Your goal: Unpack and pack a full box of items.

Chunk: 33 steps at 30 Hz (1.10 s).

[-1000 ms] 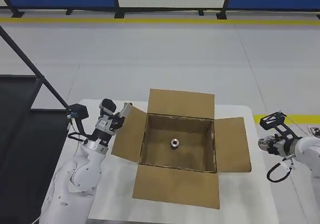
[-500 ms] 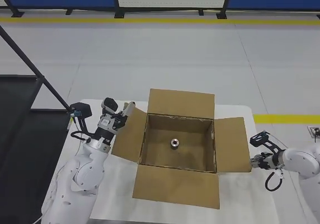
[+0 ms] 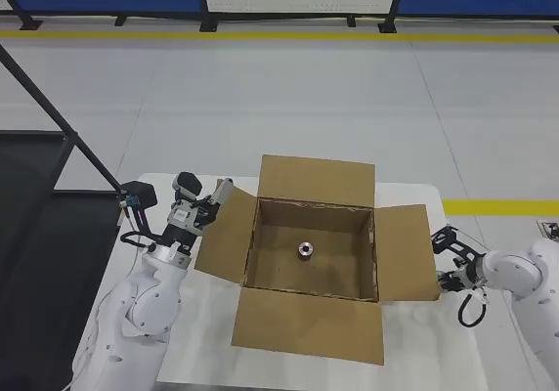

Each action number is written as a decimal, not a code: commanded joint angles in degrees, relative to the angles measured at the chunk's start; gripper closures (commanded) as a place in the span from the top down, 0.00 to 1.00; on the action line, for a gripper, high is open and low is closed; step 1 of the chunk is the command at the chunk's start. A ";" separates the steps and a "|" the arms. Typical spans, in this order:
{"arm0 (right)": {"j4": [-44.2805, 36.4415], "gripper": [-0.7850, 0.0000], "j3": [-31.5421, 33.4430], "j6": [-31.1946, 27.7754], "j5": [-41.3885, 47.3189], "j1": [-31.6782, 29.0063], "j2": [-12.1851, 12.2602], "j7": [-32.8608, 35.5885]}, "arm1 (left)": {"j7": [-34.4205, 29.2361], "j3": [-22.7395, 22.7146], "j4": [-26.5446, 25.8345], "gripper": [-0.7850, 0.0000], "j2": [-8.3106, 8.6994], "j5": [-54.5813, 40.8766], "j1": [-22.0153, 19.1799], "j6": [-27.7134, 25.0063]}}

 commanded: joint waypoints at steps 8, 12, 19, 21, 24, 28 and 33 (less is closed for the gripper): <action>-21.82 1.00 12.13 10.64 -4.30 -4.31 2.98 -0.05 | -0.25 -0.92 -0.16 1.00 0.04 -0.13 0.32 -0.71; -42.97 1.00 14.40 13.99 -3.96 -8.84 3.35 0.11 | 0.01 -1.20 -0.25 1.00 0.05 -0.09 0.67 -1.07; -50.01 1.00 -2.81 6.69 3.63 -2.20 1.94 -1.78 | 2.19 -2.72 -1.08 1.00 0.09 -1.12 3.01 -1.22; -44.42 1.00 -10.90 4.40 7.64 3.11 0.58 -2.93 | 2.95 -3.43 -1.52 1.00 0.12 -1.36 3.91 -1.10; -32.96 1.00 -22.95 1.96 11.57 11.74 -2.34 -3.95 | 3.63 -4.67 -2.41 1.00 0.21 -1.90 5.24 -1.23; -17.39 1.00 -36.49 0.87 15.53 20.71 -7.66 -8.10 | 3.96 -5.93 -3.43 1.00 0.30 -2.75 6.75 -1.42; -3.11 1.00 -47.86 4.22 15.02 26.56 -14.67 -13.54 | 3.78 -6.57 -3.72 1.00 0.34 -3.23 7.43 -1.85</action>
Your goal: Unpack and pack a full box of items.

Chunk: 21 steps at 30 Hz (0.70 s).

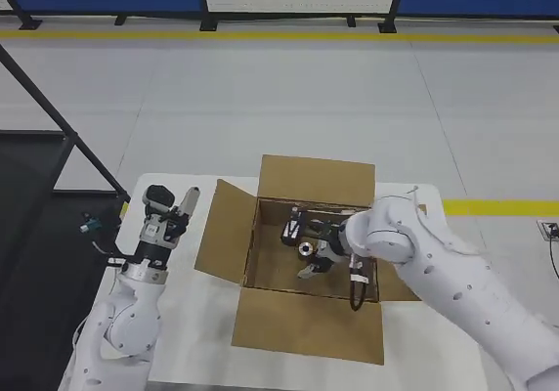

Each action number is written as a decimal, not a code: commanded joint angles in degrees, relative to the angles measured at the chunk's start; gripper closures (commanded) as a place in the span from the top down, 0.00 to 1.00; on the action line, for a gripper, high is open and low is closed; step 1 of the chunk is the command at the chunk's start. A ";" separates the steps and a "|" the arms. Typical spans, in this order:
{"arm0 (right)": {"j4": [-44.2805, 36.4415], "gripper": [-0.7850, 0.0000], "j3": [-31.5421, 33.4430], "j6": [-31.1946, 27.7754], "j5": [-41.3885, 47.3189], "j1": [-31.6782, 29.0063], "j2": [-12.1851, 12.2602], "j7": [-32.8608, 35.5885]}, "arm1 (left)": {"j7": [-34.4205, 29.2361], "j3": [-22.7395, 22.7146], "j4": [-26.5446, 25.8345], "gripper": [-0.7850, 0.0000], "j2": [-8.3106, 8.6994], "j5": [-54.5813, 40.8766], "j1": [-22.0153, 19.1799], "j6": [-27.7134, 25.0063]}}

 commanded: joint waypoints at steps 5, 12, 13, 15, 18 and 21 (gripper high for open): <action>15.95 1.00 -8.14 4.75 -1.01 3.55 -7.41 -4.77 | -0.34 -0.19 0.08 1.00 -0.01 -0.32 0.05 -0.34; 26.82 1.00 -11.56 6.69 -4.44 4.89 -13.08 -12.16 | -1.37 -0.60 0.36 1.00 0.05 -0.55 -0.14 -0.91; 27.96 1.00 -11.74 6.69 -4.67 5.05 -13.71 -13.04 | -1.53 -0.59 0.44 1.00 0.06 -0.46 -0.22 -0.92; 30.23 0.72 -12.20 7.05 -5.40 5.27 -14.91 -14.09 | -1.77 -0.58 0.48 1.00 0.06 -0.43 -0.37 -1.01; 33.89 0.34 -12.43 6.05 -5.17 5.44 -16.54 -15.19 | -2.01 -0.73 0.32 1.00 0.09 -0.27 -0.42 -1.10; 37.13 0.07 -12.68 5.22 -5.42 5.82 -18.03 -15.79 | -2.13 -1.20 0.02 1.00 0.14 -0.27 -0.08 -1.10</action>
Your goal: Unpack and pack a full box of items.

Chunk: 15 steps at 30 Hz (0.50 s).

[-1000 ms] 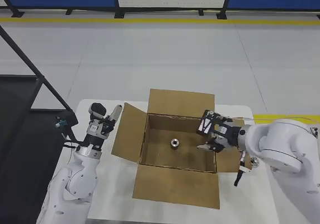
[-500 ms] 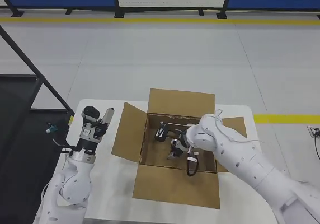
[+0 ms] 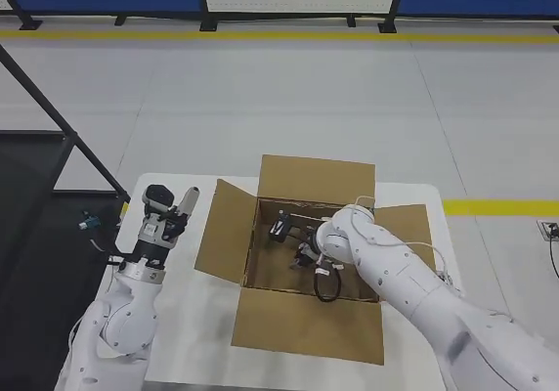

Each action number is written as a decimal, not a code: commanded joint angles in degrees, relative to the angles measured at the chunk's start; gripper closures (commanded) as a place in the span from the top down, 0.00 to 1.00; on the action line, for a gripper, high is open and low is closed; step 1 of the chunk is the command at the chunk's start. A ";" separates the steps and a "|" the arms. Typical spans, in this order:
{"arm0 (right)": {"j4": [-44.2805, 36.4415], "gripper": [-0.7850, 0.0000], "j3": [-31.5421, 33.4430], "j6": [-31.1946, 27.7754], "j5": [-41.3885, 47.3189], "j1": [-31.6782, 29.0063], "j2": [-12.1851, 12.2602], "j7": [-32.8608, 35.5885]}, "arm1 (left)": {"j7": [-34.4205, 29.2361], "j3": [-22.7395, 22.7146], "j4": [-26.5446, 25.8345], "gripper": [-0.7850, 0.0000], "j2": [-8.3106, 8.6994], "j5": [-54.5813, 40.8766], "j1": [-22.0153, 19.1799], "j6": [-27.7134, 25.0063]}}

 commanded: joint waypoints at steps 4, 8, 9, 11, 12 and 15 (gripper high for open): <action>4.69 0.00 -0.08 -1.22 -0.06 0.60 -2.12 -0.49 | -0.14 -0.53 -0.50 1.00 0.06 0.05 0.55 0.05; 7.17 0.00 0.28 -2.70 -0.42 1.79 -3.19 -1.46 | -0.42 -0.45 -0.72 1.00 0.06 0.08 0.50 0.14; 7.60 0.00 0.47 -3.32 -0.57 2.31 -3.27 -1.74 | -0.52 -0.34 -0.71 1.00 0.05 0.07 0.36 0.11; 7.70 0.00 1.10 -6.60 -0.30 3.36 -3.14 -2.57 | -0.80 -0.10 -0.48 1.00 0.03 0.02 -0.02 0.00; 8.03 0.00 1.43 -8.46 -0.26 4.05 -2.91 -2.31 | -0.96 0.05 -0.26 1.00 0.02 0.00 -0.29 -0.06; 7.79 0.00 2.98 -13.84 0.94 5.76 -1.79 -1.60 | -1.79 1.01 0.66 1.00 -0.06 -0.20 -1.37 -0.59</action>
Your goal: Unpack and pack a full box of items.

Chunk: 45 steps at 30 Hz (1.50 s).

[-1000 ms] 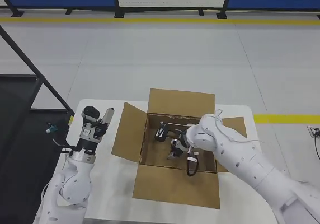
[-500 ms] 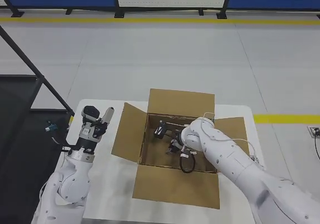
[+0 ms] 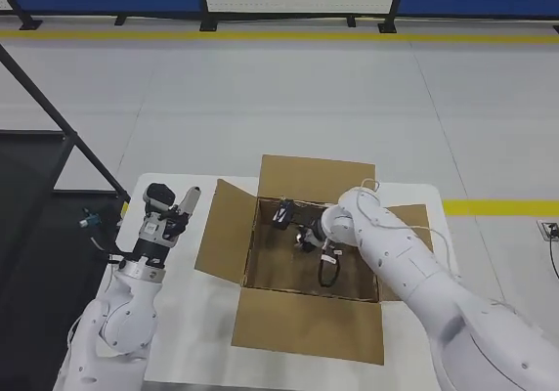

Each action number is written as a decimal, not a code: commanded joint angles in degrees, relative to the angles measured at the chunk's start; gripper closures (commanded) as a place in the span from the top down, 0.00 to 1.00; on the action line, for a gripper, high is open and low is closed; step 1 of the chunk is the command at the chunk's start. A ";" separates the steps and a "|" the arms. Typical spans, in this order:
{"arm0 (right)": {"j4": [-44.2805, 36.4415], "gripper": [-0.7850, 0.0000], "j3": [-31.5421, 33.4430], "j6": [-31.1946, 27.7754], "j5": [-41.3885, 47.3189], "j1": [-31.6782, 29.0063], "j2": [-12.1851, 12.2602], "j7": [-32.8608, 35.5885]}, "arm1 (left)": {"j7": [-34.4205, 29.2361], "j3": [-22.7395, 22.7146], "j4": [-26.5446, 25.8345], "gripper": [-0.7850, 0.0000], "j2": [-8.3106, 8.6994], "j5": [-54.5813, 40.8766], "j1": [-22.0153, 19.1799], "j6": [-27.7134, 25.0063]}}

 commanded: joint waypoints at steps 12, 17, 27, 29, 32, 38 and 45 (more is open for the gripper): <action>-19.09 0.00 10.87 -5.02 0.71 0.02 10.93 5.07 | -2.76 5.47 3.87 1.00 -0.57 0.10 -5.72 -2.18; -19.09 0.00 10.87 -5.02 0.71 0.02 10.93 5.07 | -2.76 5.47 3.87 1.00 -0.57 0.10 -5.72 -2.18; -19.09 0.00 10.87 -5.02 0.71 0.02 10.93 5.07 | -2.76 5.47 3.87 1.00 -0.57 0.10 -5.72 -2.18; -19.09 0.00 10.87 -5.02 0.71 0.02 10.93 5.07 | -5.22 9.60 5.18 1.00 -1.05 0.37 -9.08 -3.46; -19.09 0.00 10.87 -5.02 0.71 0.02 10.93 5.07 | -3.83 10.80 7.64 1.00 -1.41 0.38 -10.98 -2.80; -19.09 0.00 10.87 -5.02 0.71 0.02 10.93 5.07 | -2.39 10.33 7.70 1.00 -1.44 0.67 -9.84 -2.08; -19.09 0.00 10.87 -5.02 0.71 0.02 10.93 5.07 | -1.77 8.55 6.06 1.00 -1.25 0.92 -7.57 -0.79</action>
